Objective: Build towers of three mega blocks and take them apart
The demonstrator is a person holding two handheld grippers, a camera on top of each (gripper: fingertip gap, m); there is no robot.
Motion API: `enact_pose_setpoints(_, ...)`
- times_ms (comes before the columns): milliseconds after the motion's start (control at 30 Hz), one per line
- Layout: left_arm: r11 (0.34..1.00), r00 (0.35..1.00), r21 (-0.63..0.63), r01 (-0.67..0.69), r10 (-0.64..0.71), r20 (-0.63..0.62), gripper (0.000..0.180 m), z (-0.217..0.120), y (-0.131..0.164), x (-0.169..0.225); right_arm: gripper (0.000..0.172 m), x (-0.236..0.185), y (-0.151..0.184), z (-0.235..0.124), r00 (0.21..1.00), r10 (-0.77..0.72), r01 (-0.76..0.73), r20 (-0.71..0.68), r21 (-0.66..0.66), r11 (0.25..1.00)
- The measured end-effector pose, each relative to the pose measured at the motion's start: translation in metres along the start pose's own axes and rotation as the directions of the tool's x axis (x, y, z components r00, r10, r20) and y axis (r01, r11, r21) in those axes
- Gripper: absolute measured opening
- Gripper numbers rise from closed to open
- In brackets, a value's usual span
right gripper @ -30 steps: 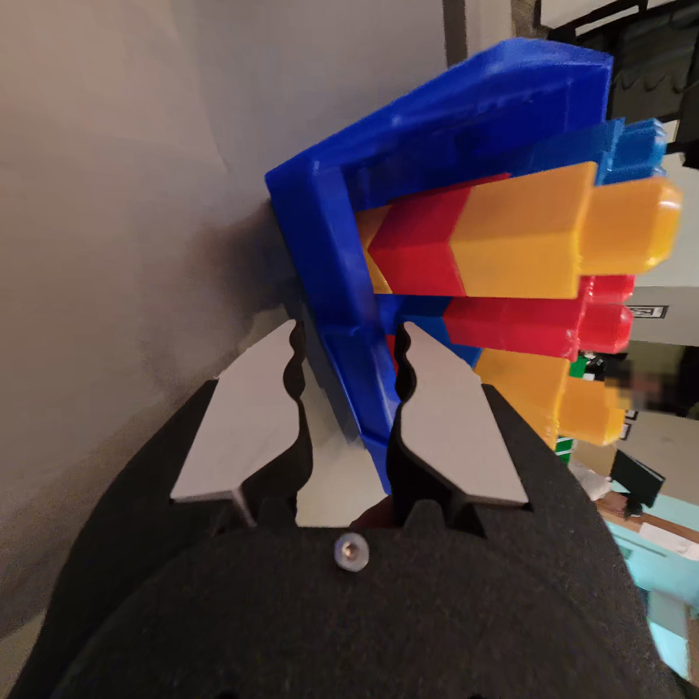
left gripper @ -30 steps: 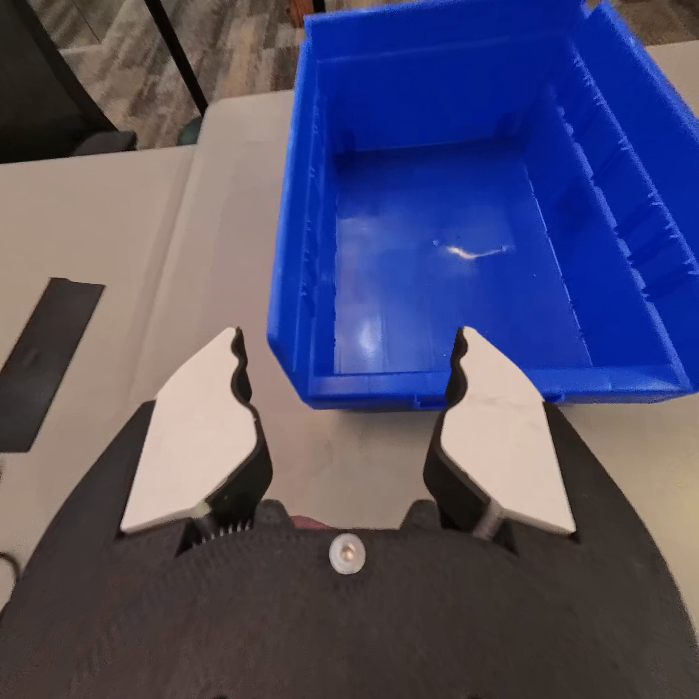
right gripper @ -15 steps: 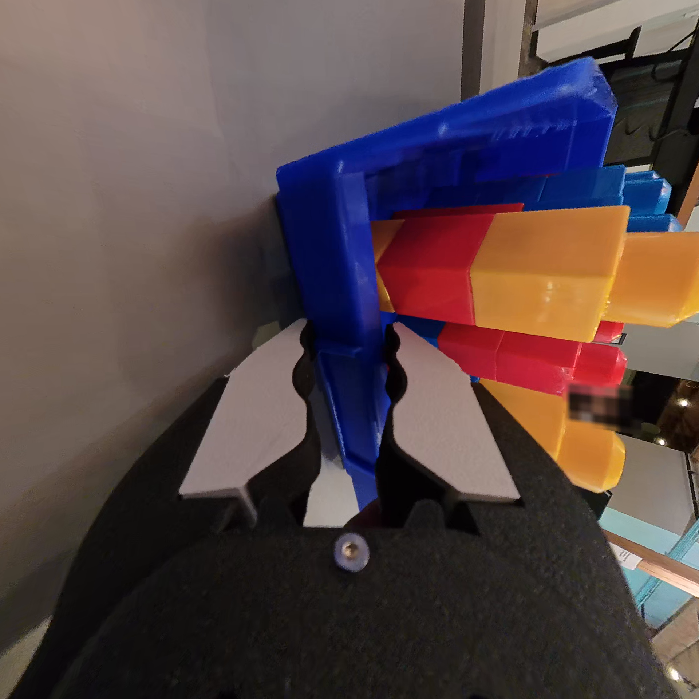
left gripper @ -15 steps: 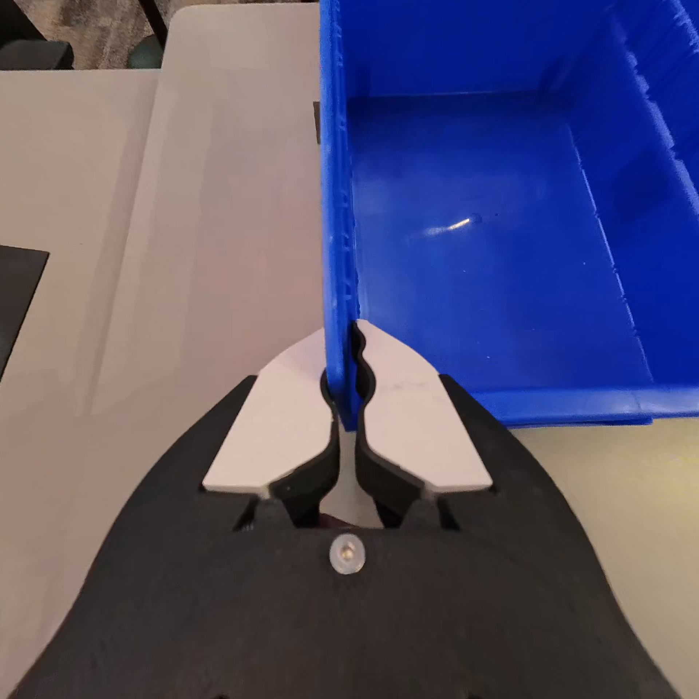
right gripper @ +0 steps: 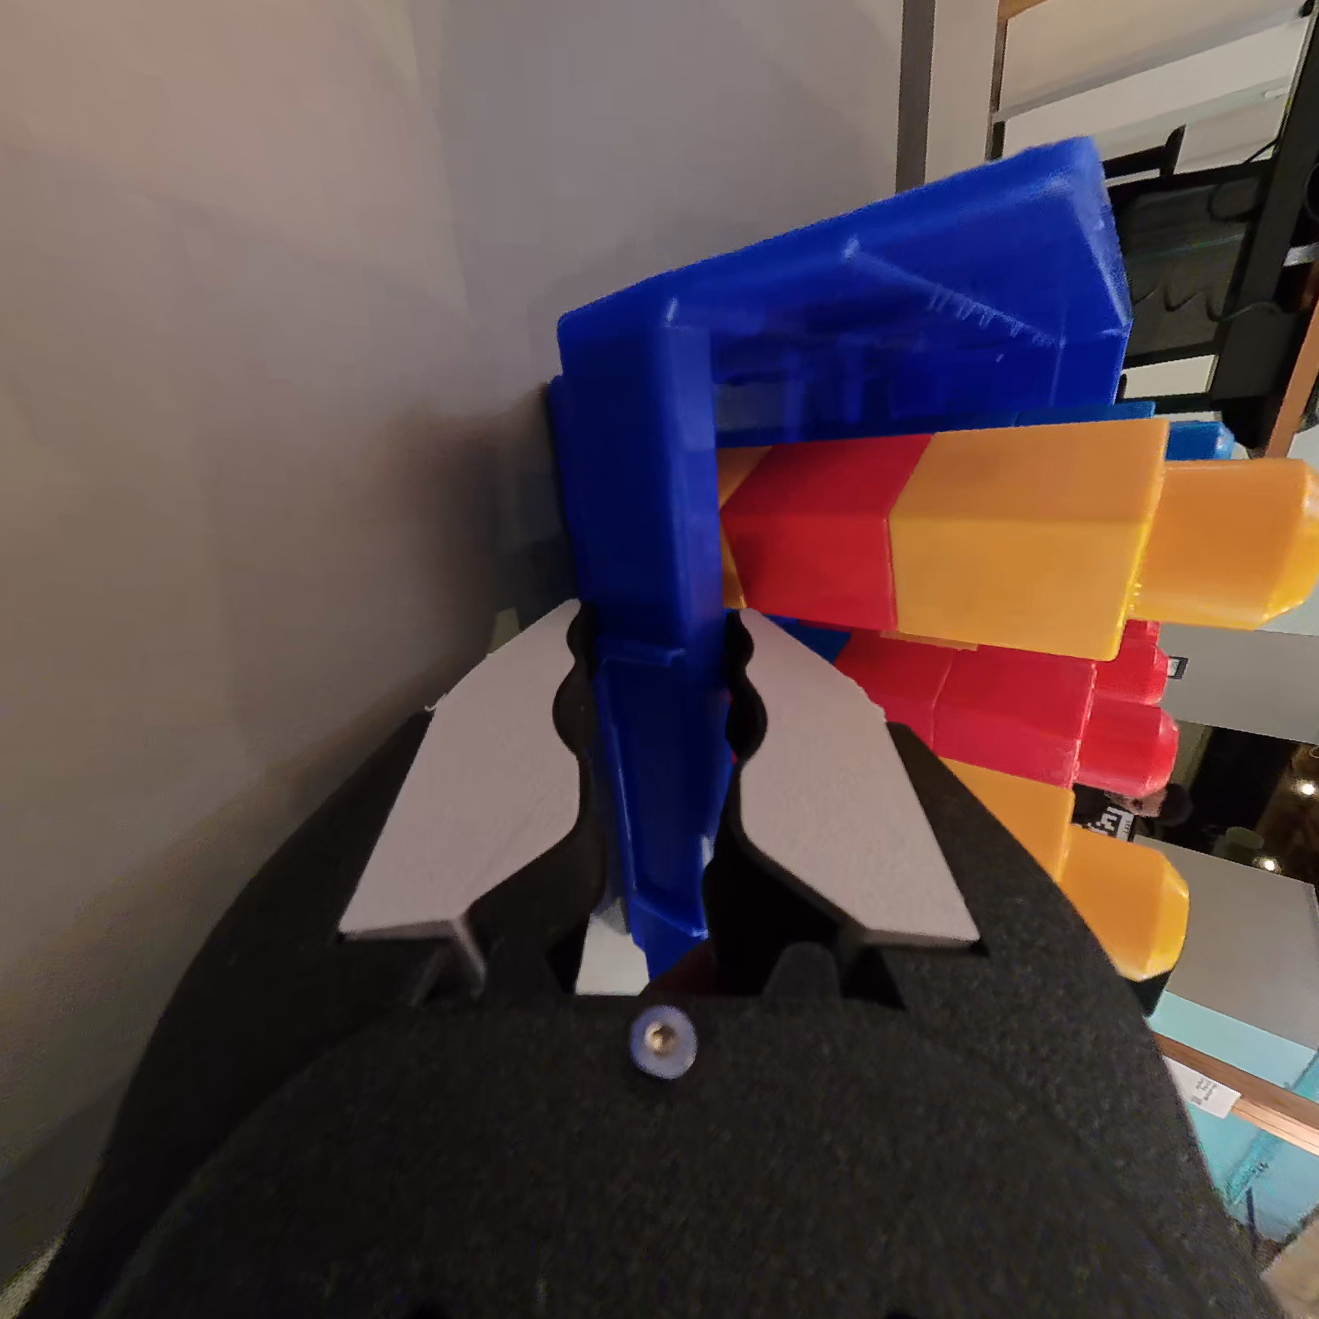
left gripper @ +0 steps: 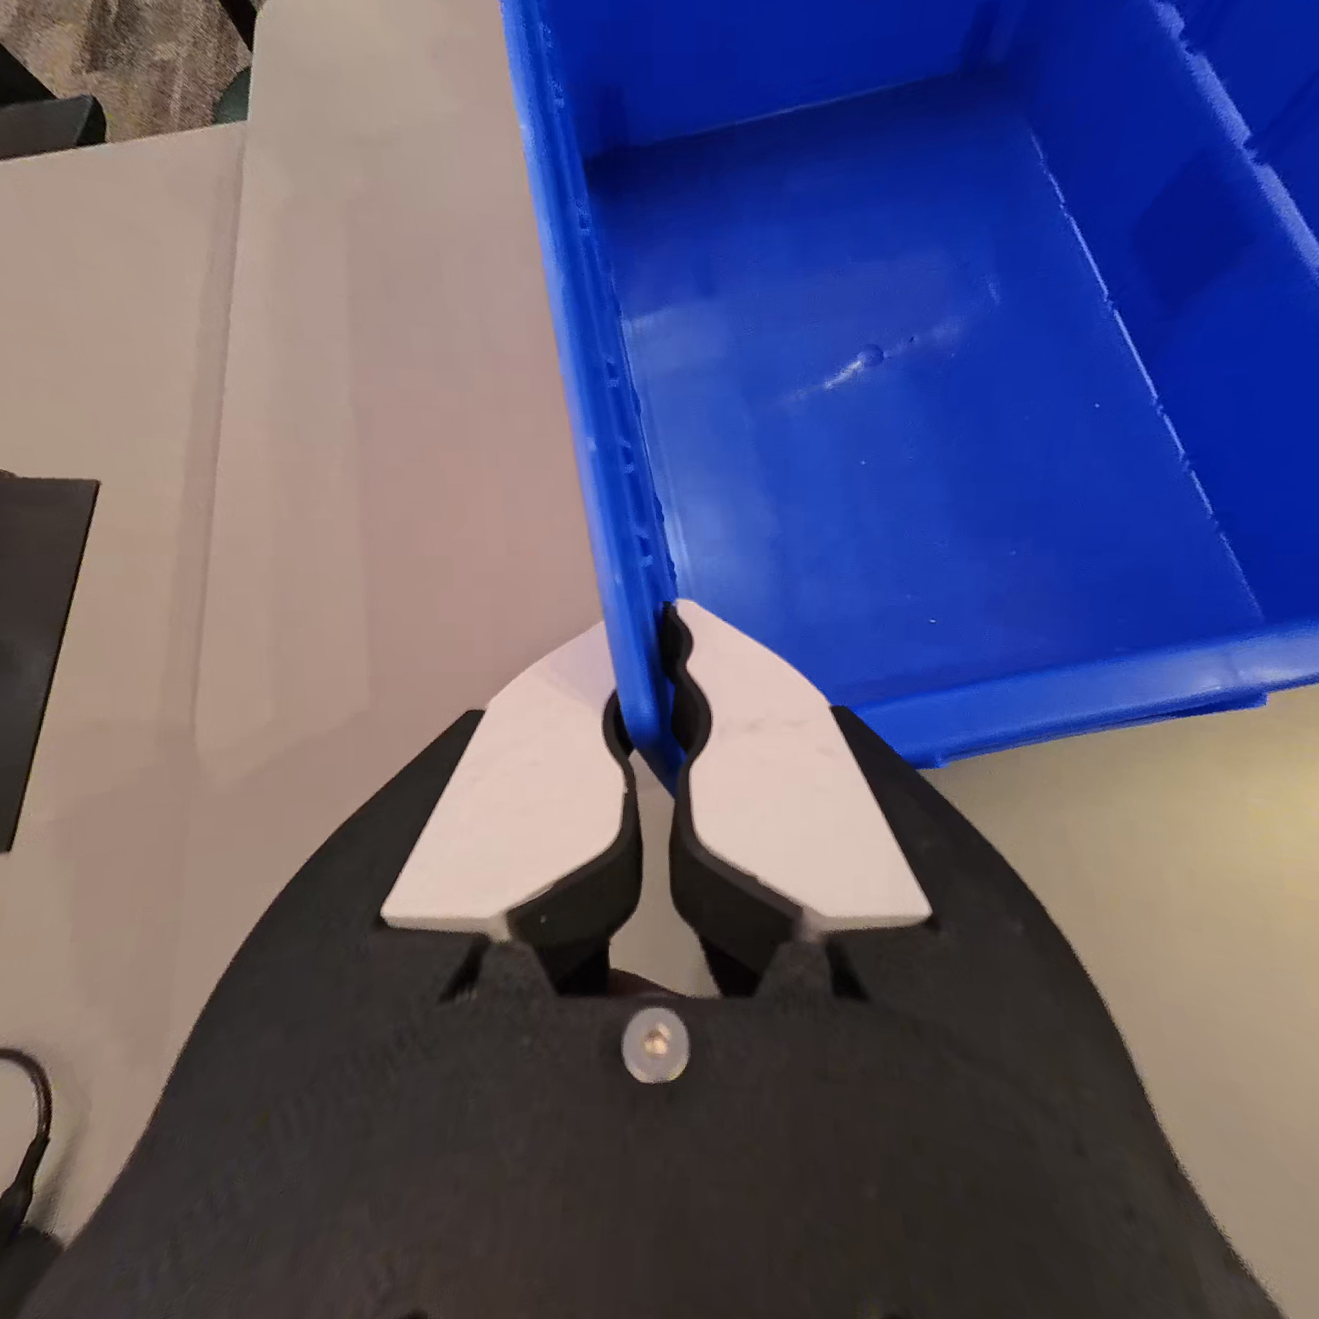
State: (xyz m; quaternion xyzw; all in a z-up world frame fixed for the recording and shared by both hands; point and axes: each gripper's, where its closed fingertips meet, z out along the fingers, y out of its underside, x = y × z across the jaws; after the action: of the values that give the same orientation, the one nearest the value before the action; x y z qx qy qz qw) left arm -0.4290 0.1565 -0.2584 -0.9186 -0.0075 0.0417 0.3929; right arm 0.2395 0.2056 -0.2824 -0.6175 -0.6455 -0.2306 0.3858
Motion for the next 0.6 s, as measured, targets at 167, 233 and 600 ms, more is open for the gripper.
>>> enact_pose_setpoints(167,0.999,0.999,-0.02,-0.029,0.029,-0.024,0.003,-0.016,0.014,0.008,0.033,-0.017,-0.02,-0.016,1.0,0.01,-0.01,0.008,0.02,1.0)
enact_pose_setpoints(233,0.999,0.999,-0.027,-0.03,0.029,-0.04,0.003,-0.023,0.021,0.01,0.033,-0.024,-0.027,-0.022,1.0,0.008,-0.009,0.011,0.027,1.0)
enact_pose_setpoints(600,0.997,0.991,-0.048,-0.068,0.062,-0.118,0.002,-0.075,0.069,0.029,0.033,-0.07,-0.083,-0.064,0.997,-0.012,-0.001,0.073,0.166,0.986)
